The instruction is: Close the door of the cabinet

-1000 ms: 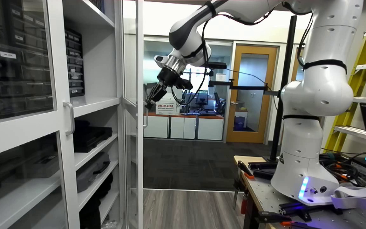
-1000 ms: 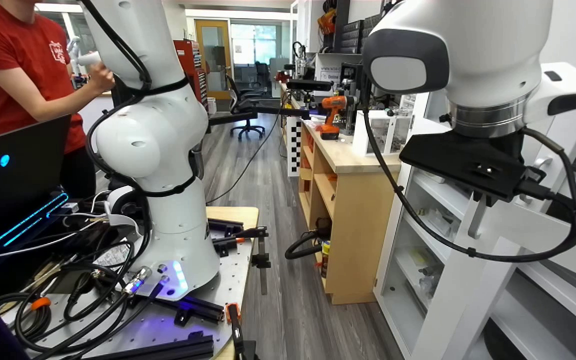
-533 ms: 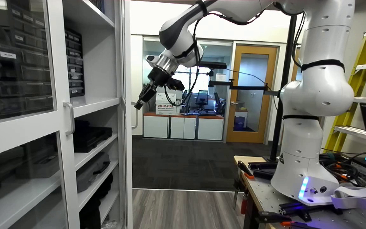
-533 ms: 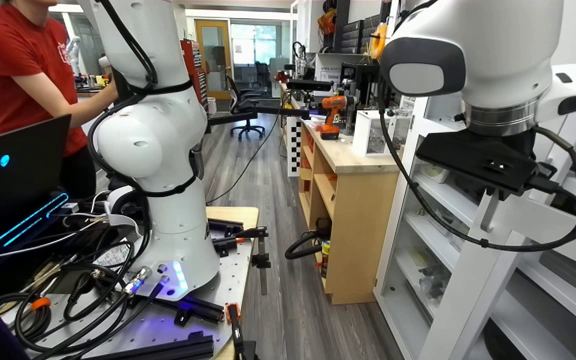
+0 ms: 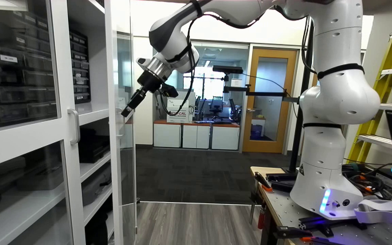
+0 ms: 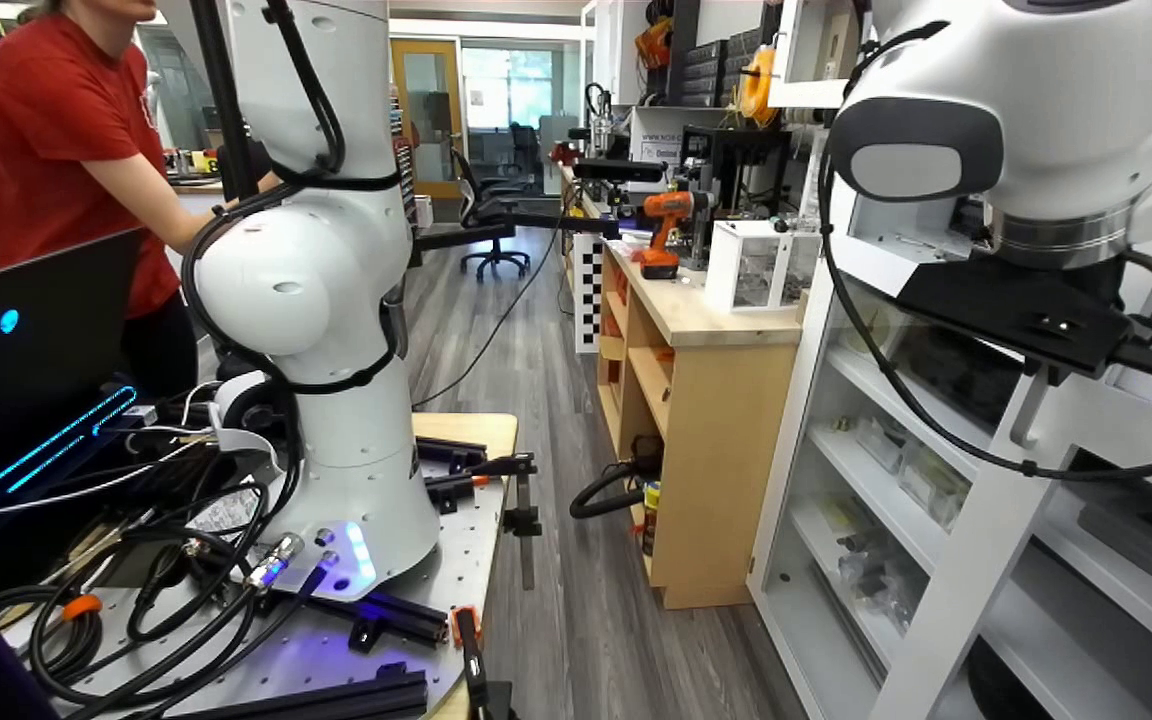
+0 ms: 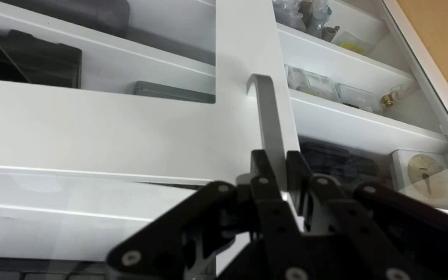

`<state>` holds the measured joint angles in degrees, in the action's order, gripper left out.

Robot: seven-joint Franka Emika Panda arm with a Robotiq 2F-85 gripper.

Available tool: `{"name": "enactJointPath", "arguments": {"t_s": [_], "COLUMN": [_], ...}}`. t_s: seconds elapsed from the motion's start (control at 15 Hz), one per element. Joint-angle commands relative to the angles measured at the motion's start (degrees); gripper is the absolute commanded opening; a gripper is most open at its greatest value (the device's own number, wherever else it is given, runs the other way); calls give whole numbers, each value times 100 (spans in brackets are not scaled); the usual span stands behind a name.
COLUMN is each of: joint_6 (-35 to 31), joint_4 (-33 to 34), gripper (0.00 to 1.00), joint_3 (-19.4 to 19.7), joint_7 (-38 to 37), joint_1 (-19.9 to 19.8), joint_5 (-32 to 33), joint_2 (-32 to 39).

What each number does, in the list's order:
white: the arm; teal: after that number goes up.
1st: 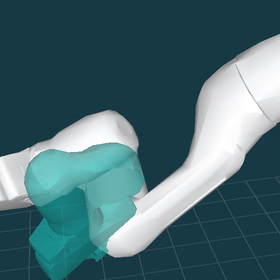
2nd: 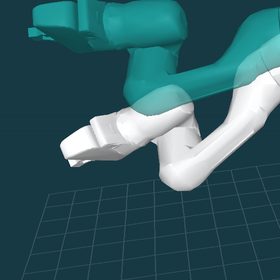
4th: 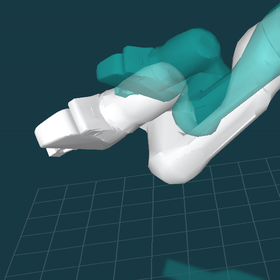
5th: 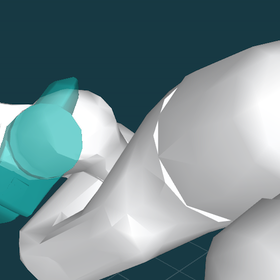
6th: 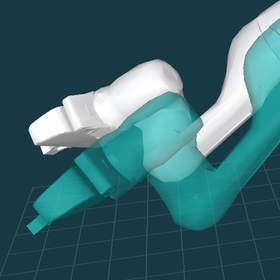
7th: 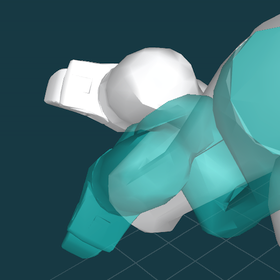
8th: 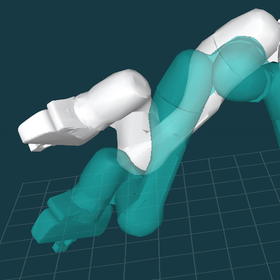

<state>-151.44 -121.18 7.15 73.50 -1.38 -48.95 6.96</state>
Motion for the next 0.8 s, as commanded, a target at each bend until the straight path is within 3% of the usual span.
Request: {"name": "enactJointPath", "arguments": {"t_s": [0.0, 0.73], "joint_6": [-227, -315], "joint_4": [831, 2312], "gripper": [4, 4], "joint_3": [-117, -290], "joint_7": [-211, -829], "joint_1": [75, 107], "joint_5": [-101, -61], "joint_2": [656, 1809]}}
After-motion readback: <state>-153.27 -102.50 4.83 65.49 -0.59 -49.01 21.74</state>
